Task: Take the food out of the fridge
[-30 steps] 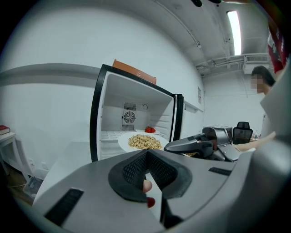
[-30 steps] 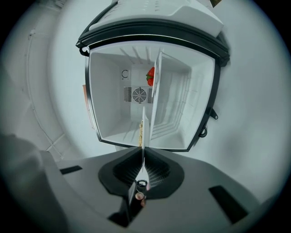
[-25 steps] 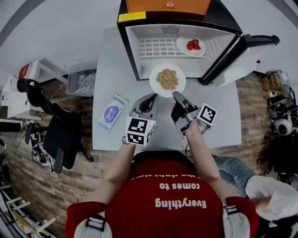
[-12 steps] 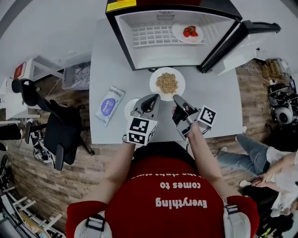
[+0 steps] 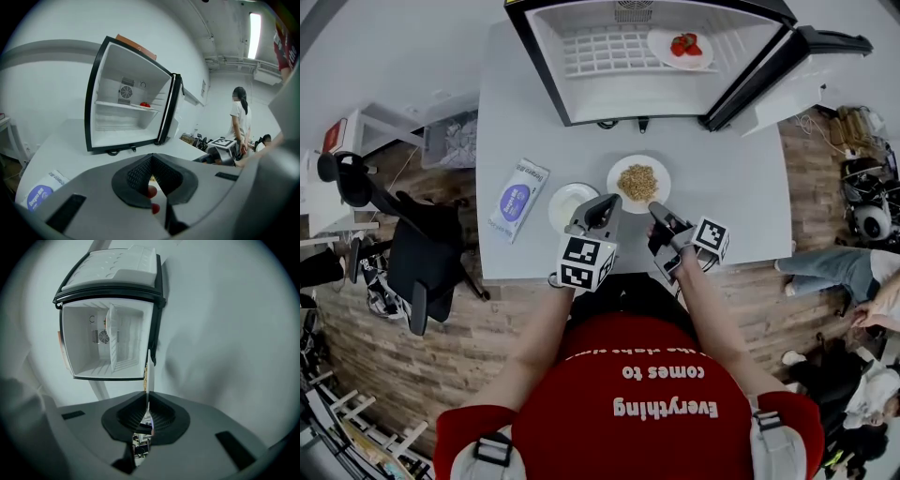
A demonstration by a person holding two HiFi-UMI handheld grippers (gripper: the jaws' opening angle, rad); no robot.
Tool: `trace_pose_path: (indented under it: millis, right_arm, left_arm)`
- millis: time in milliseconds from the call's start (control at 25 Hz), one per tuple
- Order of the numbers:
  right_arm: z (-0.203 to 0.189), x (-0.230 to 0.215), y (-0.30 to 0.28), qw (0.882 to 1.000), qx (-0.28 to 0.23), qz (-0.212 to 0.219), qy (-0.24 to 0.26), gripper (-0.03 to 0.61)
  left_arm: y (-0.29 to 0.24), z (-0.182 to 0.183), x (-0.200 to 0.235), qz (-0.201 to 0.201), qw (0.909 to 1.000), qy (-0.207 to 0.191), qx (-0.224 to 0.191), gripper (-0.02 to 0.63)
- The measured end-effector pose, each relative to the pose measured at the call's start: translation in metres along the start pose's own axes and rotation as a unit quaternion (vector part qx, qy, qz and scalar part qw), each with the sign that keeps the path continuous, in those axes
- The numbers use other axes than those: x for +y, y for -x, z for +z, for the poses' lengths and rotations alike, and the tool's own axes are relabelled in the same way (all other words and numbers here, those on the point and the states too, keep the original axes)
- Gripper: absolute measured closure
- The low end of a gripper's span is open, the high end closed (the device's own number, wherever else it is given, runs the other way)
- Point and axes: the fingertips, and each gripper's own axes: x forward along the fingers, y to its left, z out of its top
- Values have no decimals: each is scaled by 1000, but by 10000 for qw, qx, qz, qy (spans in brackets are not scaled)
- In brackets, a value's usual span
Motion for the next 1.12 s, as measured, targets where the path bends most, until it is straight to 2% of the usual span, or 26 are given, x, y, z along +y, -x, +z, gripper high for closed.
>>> trace_pose_path:
  millis: [160, 440, 600, 720, 800, 960, 1120]
  right_arm:
    - [-7, -34, 3, 9986, 16, -453, -280, 552]
    - [-13, -63, 4, 9951, 43, -810, -562, 554]
    - [-17, -78, 5, 9907, 107, -1173, -682, 555]
    - [-16, -87, 7, 9867, 130, -1510, -581, 554]
    - [-14, -90, 7, 9833, 188, -1785, -299, 554]
    - [-17, -95, 7, 9668, 550, -2478, 302, 542]
    - [-25, -102, 9, 9355, 1028, -3239, 964, 485]
  left_arm:
    - [-3, -18, -3, -115, 9993, 218, 272, 615]
    - [-11, -40, -3, -196, 9972, 443, 562, 615]
    - [-17, -53, -4, -173, 9959, 487, 745, 615]
    - [-22, -64, -6, -167, 9946, 493, 892, 615]
    - [-24, -70, -7, -155, 9938, 510, 979, 615]
    - [-27, -80, -8, -158, 9923, 496, 1121, 615]
    - [-30, -85, -7, -133, 9915, 447, 1211, 615]
